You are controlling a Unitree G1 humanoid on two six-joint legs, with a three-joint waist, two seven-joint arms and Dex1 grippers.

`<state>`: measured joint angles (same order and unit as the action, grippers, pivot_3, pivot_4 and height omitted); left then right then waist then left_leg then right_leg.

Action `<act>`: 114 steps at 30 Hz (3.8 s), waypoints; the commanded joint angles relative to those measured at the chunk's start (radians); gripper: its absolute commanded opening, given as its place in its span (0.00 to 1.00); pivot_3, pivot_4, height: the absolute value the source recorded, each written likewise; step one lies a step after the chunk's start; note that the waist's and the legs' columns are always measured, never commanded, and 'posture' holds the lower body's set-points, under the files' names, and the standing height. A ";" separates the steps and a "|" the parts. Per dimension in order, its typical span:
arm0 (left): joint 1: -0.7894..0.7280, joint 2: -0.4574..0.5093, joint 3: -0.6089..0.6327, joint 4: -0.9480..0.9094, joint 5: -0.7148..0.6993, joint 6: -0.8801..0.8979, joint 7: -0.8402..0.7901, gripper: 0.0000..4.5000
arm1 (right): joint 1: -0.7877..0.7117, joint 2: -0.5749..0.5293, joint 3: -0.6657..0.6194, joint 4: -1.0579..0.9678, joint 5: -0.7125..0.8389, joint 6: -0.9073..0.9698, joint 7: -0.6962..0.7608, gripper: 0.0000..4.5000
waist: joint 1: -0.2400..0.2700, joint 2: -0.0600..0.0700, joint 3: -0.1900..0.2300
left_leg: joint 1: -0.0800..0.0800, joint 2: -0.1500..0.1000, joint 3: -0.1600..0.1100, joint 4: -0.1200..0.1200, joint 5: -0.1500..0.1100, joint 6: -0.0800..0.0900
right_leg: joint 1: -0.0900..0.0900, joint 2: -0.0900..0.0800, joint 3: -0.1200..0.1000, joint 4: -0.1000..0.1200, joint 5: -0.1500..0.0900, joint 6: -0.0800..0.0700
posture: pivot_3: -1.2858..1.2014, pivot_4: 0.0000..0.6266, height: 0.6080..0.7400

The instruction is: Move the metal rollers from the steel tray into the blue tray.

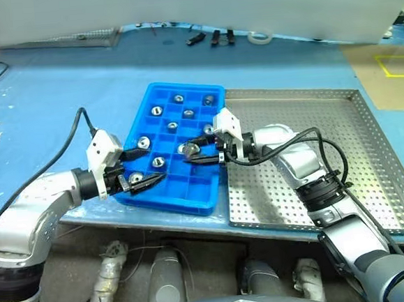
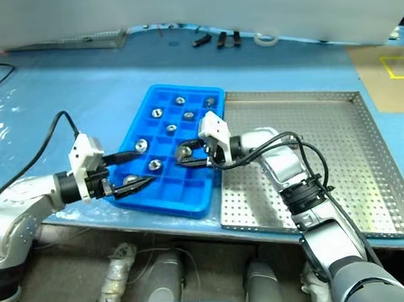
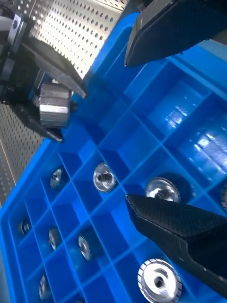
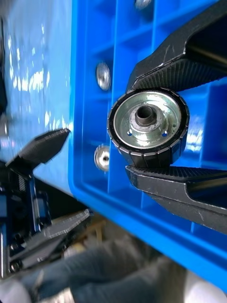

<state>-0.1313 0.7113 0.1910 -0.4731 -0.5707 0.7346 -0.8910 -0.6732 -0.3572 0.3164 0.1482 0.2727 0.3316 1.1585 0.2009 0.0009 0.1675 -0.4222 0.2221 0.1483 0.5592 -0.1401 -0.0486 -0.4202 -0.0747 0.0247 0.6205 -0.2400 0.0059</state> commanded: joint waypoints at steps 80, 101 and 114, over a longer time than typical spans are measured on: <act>-0.563 -0.264 -0.363 0.605 0.192 -0.320 -0.293 1.00 | 0.176 -0.022 -0.388 0.145 -0.198 0.006 -0.816 0.99 | -0.155 -0.001 -0.001 | 0.008 -0.002 0.003 0.006 0.005 -0.003 | 0.002 0.001 0.005 0.014 0.001 0.001 | 0.47 0.24 1.00; -0.590 -0.271 -0.366 0.611 0.192 -0.305 -0.299 1.00 | 0.200 -0.022 -0.402 0.094 -0.180 0.027 -0.812 0.99 | -0.157 -0.001 -0.001 | 0.008 -0.002 0.003 0.004 0.005 -0.003 | 0.001 0.001 0.005 0.012 0.001 0.001 | 0.46 0.24 1.00; -0.583 -0.263 -0.360 0.600 0.191 -0.297 -0.294 1.00 | 0.191 -0.014 -0.390 0.100 -0.178 0.023 -0.797 0.99 | -0.157 -0.001 -0.001 | 0.007 -0.001 0.003 0.002 0.005 -0.003 | 0.002 0.001 0.005 0.006 0.001 0.001 | 0.46 0.24 1.00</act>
<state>-0.6993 0.4375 -0.1953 0.1645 -0.3691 0.4374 -1.1859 -0.4608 -0.3756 -0.0662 0.2843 0.0802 0.3615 0.3571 0.0437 -0.0002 0.1670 -0.4156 0.2207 0.1513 0.5608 -0.1349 -0.0513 -0.4180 -0.0735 0.0300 0.6256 -0.2386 0.0068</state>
